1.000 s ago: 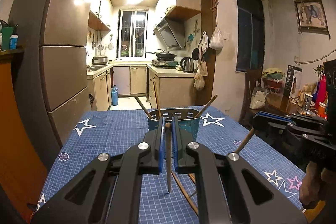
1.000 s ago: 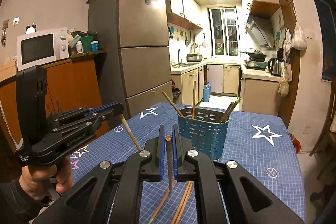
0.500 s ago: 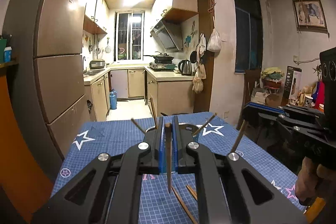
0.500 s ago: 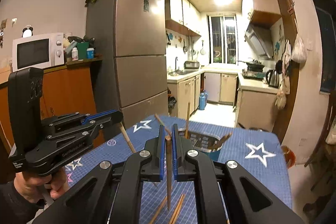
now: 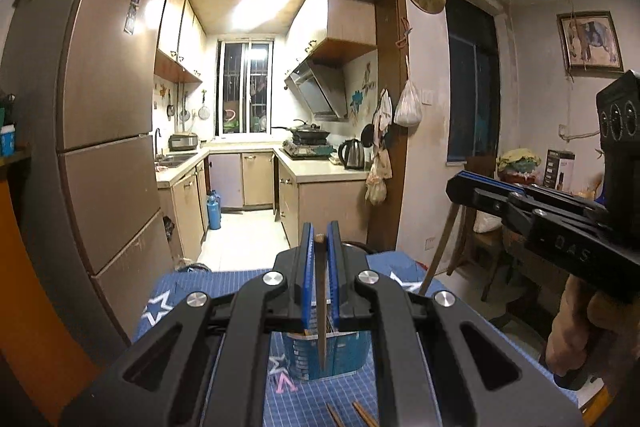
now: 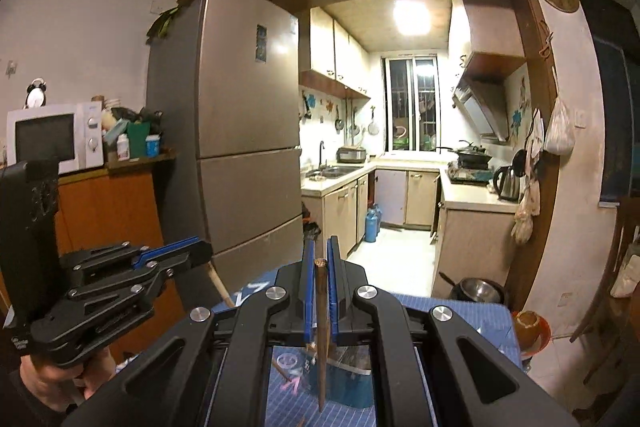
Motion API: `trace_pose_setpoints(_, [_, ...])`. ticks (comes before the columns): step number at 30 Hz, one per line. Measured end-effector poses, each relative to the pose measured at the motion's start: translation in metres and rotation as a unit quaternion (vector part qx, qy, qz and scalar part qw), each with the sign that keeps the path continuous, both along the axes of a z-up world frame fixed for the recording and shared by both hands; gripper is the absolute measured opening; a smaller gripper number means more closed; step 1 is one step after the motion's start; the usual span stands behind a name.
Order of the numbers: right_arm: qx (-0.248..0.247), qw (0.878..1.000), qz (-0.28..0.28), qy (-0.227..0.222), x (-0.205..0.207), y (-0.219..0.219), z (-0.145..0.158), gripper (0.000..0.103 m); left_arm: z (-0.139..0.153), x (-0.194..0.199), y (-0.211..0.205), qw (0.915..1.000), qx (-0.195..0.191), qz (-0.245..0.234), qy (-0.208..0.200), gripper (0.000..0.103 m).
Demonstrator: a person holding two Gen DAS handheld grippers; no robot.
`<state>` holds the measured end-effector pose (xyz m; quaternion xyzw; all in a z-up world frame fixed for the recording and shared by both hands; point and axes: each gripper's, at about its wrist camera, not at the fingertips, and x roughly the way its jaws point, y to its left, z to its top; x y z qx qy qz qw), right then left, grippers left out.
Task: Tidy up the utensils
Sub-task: 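Lower the left tool's chopstick into the holder and open it while the right tool releases its own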
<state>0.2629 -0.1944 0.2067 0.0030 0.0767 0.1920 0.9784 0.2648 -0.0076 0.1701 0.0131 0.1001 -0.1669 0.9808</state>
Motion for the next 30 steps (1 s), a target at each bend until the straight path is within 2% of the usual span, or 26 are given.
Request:
trace_pose_setpoints(7, [-0.001, 1.000, -0.017, -0.004, 0.035, -0.004, 0.029, 0.007, 0.024, 0.025, -0.006, 0.9999, -0.003, 0.009, -0.010, 0.005])
trace_pose_setpoints(16, [0.007, 1.000, -0.029, 0.001, 0.078, -0.011, 0.039, 0.007, 0.026, 0.061, -0.022, 0.9998, 0.004, 0.016, -0.006, 0.005])
trace_pose_setpoints(21, [0.011, 0.999, -0.031, 0.010, 0.096, -0.012, 0.029, 0.007, 0.013, 0.078, -0.032, 0.9997, 0.017, 0.020, 0.004, 0.005])
trace_pose_setpoints(30, [0.014, 0.999, -0.035, 0.036, 0.121, -0.016, -0.010, 0.007, -0.014, 0.100, -0.032, 0.9991, 0.023, 0.025, 0.026, 0.005])
